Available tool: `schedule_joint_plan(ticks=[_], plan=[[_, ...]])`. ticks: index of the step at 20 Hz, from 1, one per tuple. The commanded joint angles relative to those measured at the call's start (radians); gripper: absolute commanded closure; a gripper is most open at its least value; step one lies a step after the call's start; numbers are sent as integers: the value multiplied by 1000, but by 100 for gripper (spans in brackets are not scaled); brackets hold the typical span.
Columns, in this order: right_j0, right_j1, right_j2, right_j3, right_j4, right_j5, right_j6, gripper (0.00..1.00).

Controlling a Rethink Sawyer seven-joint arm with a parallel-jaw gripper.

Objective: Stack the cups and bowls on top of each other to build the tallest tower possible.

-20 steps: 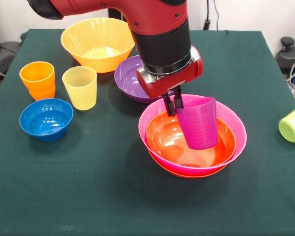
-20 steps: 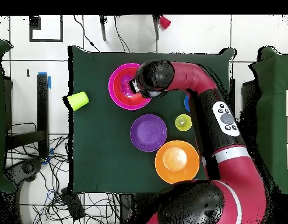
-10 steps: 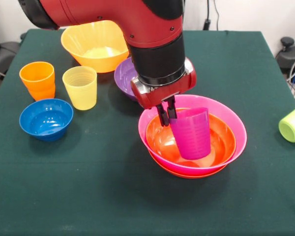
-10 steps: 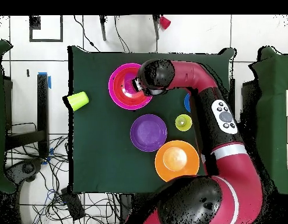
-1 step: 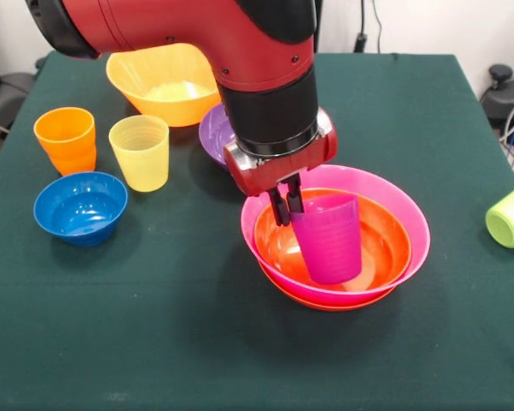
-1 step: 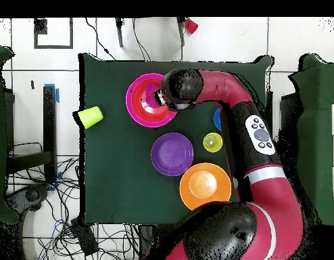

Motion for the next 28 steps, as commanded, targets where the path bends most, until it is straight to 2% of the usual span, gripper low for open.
schedule_joint_plan(ticks=[1, 11, 28], plan=[[32, 25, -23, -39, -92, 13, -153, 100], [35, 24, -11, -16, -112, 2, -152, 100], [33, -14, 6, 20, -76, 81, -163, 100]])
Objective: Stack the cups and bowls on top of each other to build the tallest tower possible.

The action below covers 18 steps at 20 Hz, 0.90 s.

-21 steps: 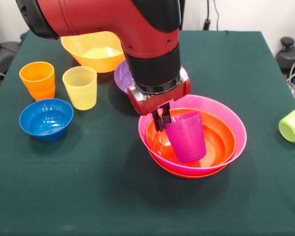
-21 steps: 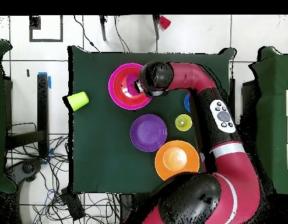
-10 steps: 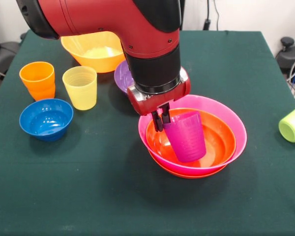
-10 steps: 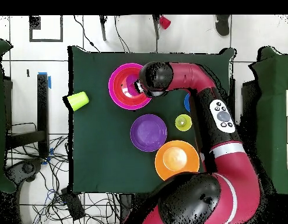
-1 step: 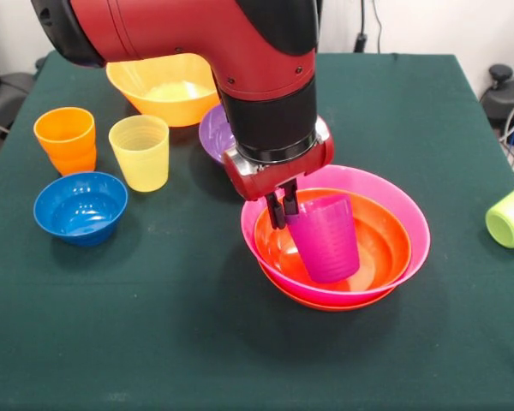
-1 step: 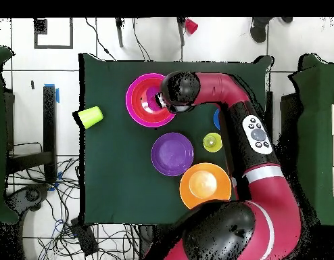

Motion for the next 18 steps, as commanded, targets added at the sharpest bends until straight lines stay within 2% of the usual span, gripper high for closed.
schedule_joint_plan(ticks=[1, 18], plan=[[28, -27, 6, 23, -34, 93, -169, 100], [8, -108, 25, 81, 7, 193, -178, 100]])
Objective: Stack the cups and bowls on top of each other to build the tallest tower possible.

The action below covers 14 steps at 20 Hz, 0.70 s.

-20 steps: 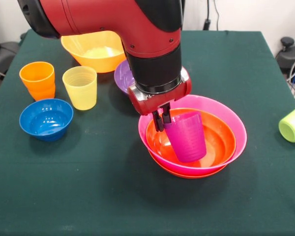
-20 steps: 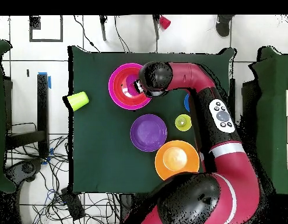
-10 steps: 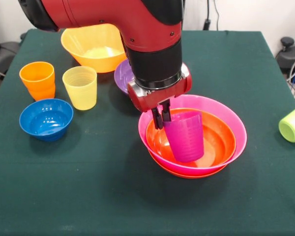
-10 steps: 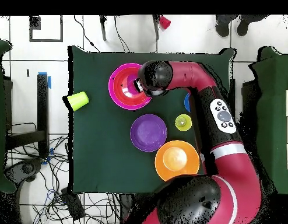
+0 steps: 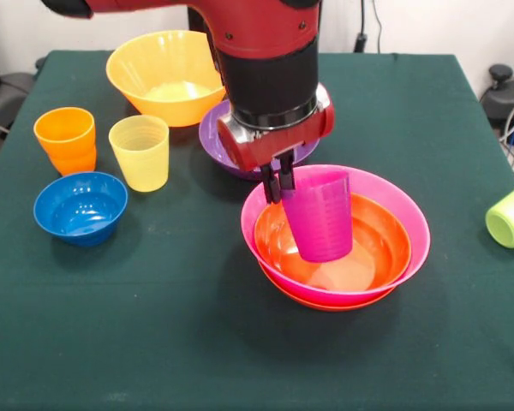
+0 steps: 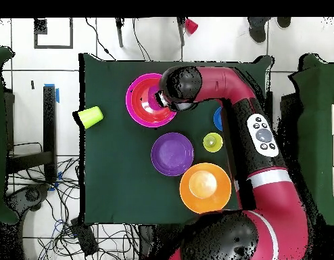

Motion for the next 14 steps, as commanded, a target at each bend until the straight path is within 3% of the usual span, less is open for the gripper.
schedule_joint_plan(ticks=[1, 9, 14], plan=[[6, -33, 22, 66, 5, 120, -176, 100], [5, -39, 21, 98, 0, 93, -146, 100], [32, -73, -39, 123, -32, 180, -117, 100]])
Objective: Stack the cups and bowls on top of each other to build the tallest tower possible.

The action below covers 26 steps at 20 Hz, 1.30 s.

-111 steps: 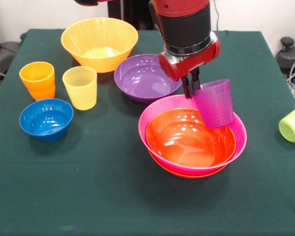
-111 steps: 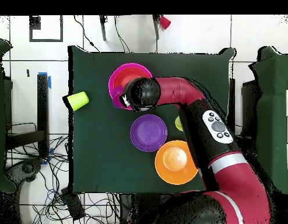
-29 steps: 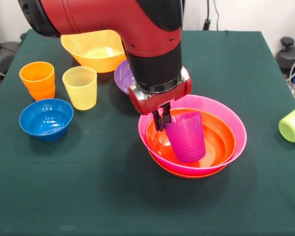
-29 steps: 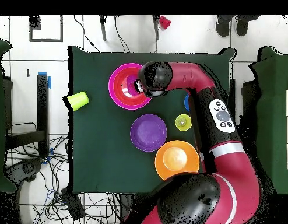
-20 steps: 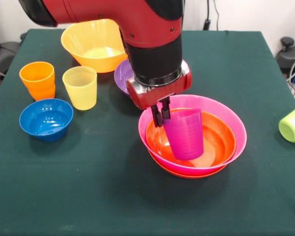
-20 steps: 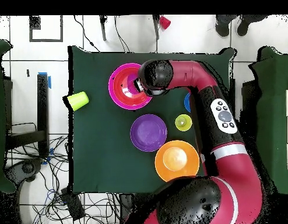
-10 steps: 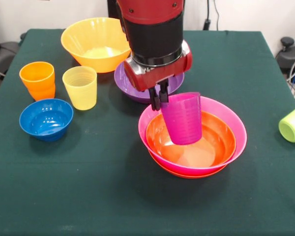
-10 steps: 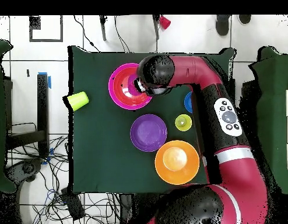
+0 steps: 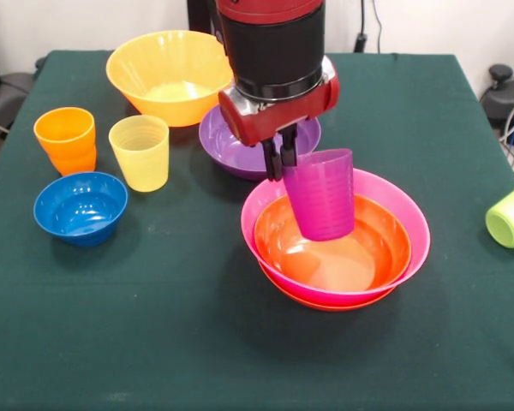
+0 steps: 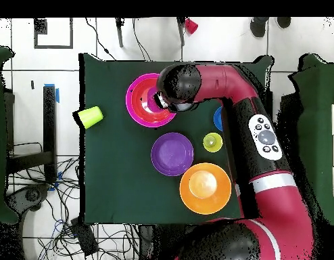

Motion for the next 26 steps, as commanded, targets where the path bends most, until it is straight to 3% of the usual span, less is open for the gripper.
schedule_joint_plan(ticks=[1, 6, 10, 26], plan=[[36, -20, -47, 89, -40, 147, -114, 100], [95, 59, -85, 6, -77, 158, -39, 100], [117, 122, -93, -29, -93, 111, -28, 100], [138, 157, -108, -99, -92, 74, -34, 100]])
